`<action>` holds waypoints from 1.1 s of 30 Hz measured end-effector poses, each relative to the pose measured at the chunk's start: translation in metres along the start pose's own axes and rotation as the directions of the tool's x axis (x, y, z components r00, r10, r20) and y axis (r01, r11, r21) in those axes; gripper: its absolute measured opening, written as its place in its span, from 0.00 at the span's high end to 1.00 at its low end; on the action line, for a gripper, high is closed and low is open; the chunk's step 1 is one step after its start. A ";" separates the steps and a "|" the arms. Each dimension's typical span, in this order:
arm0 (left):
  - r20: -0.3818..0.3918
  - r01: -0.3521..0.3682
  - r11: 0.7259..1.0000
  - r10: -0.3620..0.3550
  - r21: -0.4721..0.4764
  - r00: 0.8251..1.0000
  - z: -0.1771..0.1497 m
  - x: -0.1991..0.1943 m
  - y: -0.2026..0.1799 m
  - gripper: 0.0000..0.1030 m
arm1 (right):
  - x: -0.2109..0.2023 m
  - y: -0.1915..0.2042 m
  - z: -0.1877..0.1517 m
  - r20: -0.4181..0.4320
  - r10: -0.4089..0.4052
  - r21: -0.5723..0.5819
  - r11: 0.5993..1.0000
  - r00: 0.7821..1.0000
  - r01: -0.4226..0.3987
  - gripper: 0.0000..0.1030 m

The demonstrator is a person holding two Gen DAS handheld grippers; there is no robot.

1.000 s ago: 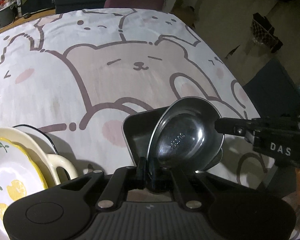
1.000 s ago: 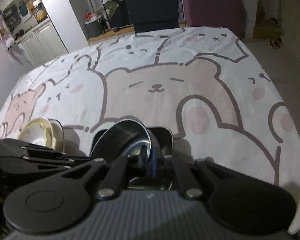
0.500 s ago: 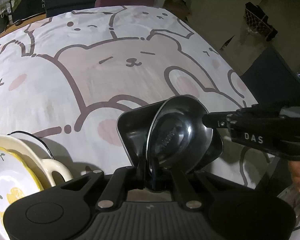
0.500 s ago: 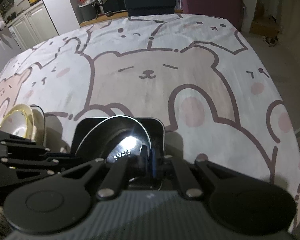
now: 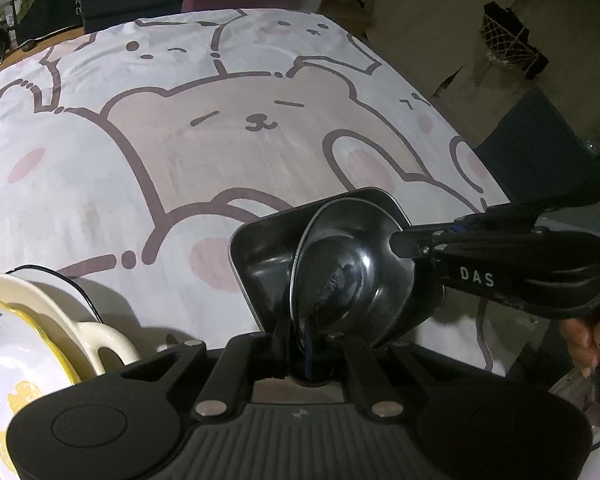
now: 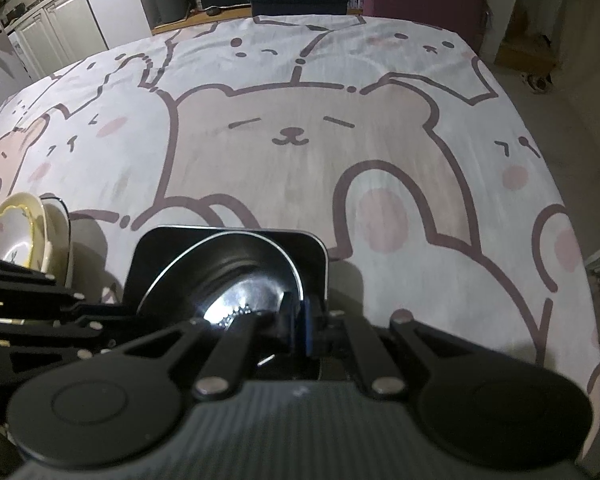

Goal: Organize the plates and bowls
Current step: 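Lower the round steel bowl into the steel tray with both tools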

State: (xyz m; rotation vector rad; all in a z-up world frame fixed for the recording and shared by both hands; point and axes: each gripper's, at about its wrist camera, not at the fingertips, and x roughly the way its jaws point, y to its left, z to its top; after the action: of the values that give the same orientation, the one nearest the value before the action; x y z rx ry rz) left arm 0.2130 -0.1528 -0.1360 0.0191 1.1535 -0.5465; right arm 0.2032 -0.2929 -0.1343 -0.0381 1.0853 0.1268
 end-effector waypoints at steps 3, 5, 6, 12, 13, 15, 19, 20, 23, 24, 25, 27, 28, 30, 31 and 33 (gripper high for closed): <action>0.002 0.002 1.000 -0.002 0.001 1.000 0.000 -0.001 0.001 0.93 | 0.003 0.000 0.001 -0.010 -0.004 -0.001 1.000 1.000 0.004 0.93; 0.004 0.004 1.000 -0.004 0.002 1.000 0.000 -0.001 0.001 0.91 | 0.004 0.001 0.001 -0.011 -0.003 0.000 1.000 1.000 0.003 0.92; 0.005 0.005 1.000 -0.005 0.002 1.000 0.001 -0.001 0.001 0.91 | 0.004 0.001 0.001 -0.012 -0.001 0.002 1.000 1.000 0.001 0.91; 0.021 0.011 1.000 -0.011 -0.002 1.000 0.002 -0.006 0.002 0.87 | 0.006 0.002 0.003 -0.009 0.008 0.004 1.000 1.000 -0.008 0.85; 0.025 0.013 1.000 -0.013 -0.002 1.000 0.002 -0.007 0.002 0.86 | 0.006 0.002 0.003 -0.008 0.007 0.002 1.000 1.000 -0.007 0.84; 0.032 0.014 1.000 -0.014 -0.001 0.999 0.003 -0.008 0.002 0.84 | 0.006 0.002 0.003 -0.002 0.010 0.001 1.000 1.000 -0.010 0.82; 0.039 0.017 1.000 -0.017 0.000 0.999 0.003 -0.010 0.002 0.83 | 0.005 0.002 0.005 0.015 0.014 0.004 1.000 1.000 -0.014 0.76; 0.039 0.017 1.000 -0.017 0.000 0.999 0.003 -0.010 0.003 0.82 | 0.005 0.002 0.005 0.016 0.013 0.005 1.000 1.000 -0.013 0.76; 0.045 0.019 1.000 -0.019 0.001 0.999 0.003 -0.011 0.003 0.80 | 0.004 0.002 0.005 0.022 0.011 0.009 1.000 1.000 -0.011 0.71; 0.048 0.020 1.000 -0.020 0.003 0.999 0.003 -0.012 0.003 0.78 | 0.004 0.002 0.005 0.026 0.015 0.011 1.000 1.000 -0.015 0.68; 0.052 0.020 1.000 -0.020 0.004 0.998 0.004 -0.013 0.003 0.77 | 0.004 0.002 0.006 0.030 0.020 0.013 1.000 0.999 -0.021 0.66; 0.060 0.016 1.000 -0.016 0.009 0.998 0.004 -0.016 0.003 0.73 | 0.002 0.003 0.005 0.036 0.027 0.016 0.999 0.999 -0.028 0.62; 0.064 0.015 1.000 -0.015 0.011 0.998 0.004 -0.017 0.002 0.72 | 0.002 0.004 0.005 0.038 0.031 0.016 0.999 0.999 -0.032 0.59; 0.068 0.017 1.000 -0.017 0.011 0.998 0.005 -0.019 0.003 0.71 | 0.001 0.005 0.005 0.042 0.038 0.016 0.999 0.998 -0.038 0.56; 0.071 0.018 1.000 -0.019 0.010 0.997 0.005 -0.020 0.003 0.71 | 0.001 0.005 0.006 0.044 0.040 0.016 0.999 0.998 -0.041 0.55; 0.075 0.018 1.000 -0.019 0.009 0.997 0.005 -0.021 0.004 0.70 | 0.000 0.005 0.006 0.049 0.045 0.020 0.999 0.998 -0.046 0.53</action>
State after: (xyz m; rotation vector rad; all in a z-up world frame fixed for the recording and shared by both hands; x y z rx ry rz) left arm 0.2129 -0.1424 -0.1164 -0.0047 1.0788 -0.5642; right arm 0.2076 -0.2876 -0.1315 0.0085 1.0393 0.1563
